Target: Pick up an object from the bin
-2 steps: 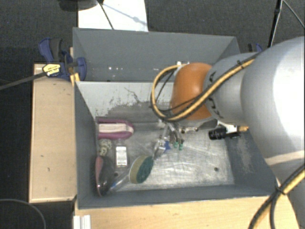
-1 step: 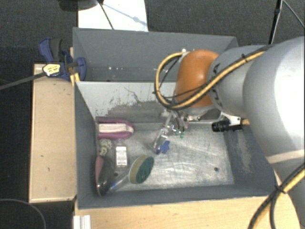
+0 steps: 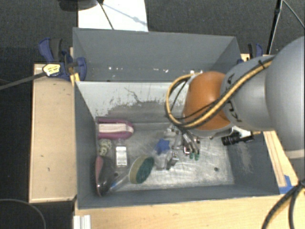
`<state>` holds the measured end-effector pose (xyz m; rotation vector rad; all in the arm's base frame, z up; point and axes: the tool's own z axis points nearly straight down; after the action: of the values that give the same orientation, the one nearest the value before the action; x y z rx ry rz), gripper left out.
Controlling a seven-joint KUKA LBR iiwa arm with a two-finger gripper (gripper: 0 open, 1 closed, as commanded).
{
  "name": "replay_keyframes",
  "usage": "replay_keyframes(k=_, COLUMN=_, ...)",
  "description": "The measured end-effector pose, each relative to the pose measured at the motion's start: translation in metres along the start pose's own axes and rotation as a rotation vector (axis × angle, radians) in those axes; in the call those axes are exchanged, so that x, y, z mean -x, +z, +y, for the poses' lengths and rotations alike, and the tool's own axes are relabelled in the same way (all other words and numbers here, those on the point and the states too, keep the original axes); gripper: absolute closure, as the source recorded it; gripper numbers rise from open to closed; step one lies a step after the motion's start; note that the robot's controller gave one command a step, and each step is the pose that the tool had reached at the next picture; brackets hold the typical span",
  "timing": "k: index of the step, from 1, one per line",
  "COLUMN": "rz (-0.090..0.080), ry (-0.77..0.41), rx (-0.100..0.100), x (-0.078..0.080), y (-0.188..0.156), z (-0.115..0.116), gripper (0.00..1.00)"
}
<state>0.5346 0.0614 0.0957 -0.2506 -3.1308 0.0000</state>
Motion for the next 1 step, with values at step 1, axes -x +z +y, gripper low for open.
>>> replay_keyframes(k=1, rz=-0.006, ry=0.070, rx=0.001, x=0.0231, y=0.0160, z=-0.0102, gripper=0.00)
